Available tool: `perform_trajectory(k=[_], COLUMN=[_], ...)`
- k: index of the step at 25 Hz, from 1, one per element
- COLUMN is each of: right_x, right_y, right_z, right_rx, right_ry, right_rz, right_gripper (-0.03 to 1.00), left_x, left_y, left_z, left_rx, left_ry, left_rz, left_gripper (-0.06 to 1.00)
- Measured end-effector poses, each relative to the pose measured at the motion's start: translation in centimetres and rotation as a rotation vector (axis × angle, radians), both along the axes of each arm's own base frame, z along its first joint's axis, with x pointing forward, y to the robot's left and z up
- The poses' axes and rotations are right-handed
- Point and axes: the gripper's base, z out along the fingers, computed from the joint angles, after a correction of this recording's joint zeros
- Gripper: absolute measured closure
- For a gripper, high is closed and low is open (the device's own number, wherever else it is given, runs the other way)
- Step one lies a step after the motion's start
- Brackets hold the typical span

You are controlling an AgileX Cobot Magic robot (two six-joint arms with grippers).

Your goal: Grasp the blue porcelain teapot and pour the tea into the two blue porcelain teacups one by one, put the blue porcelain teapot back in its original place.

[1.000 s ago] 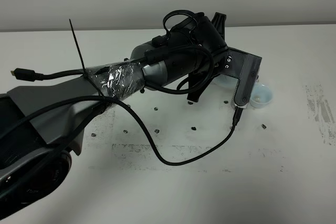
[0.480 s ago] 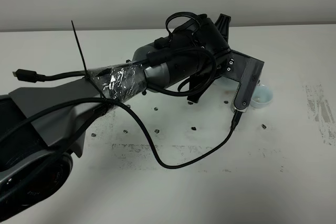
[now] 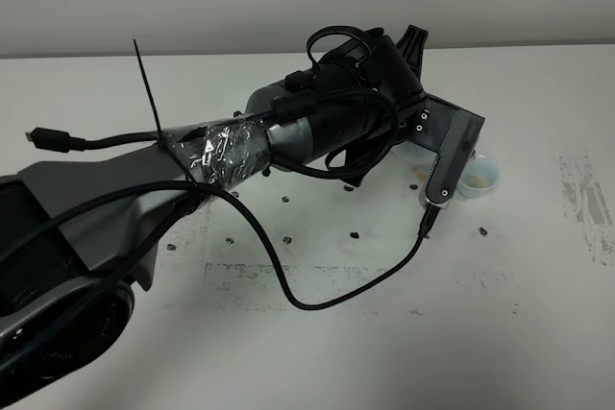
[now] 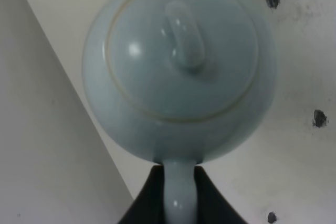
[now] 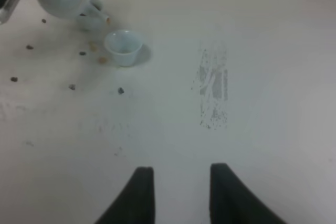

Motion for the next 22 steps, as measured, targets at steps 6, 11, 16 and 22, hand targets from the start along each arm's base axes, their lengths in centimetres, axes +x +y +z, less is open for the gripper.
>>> perform_trajectory(k=[6,11,16,22], right_x=[0.0,0.0,0.0,0.0], right_y=[0.0,0.0,0.0,0.0], right_z=[0.0,0.0,0.0,0.0], right_rx=[0.000,0.000,0.000,0.000], right_ry=[0.000,0.000,0.000,0.000], right_rz=[0.000,0.000,0.000,0.000], right_gripper=[0.68,0.68,0.68,0.68], left_x=[0.1,0.1,0.2,0.2], left_y=[0.0,0.0,-0.1,-0.1], left_z=[0.0,-0.2,-1.0,-0.9], left_rx=[0.013,0.029,0.039,0.038], left_ry=[-0.011,-0.012,-0.002,-0.003], left_rz=[-0.008,-0.023,-0.024,-0.024], left_gripper=[0.91,0.91,0.91,0.91])
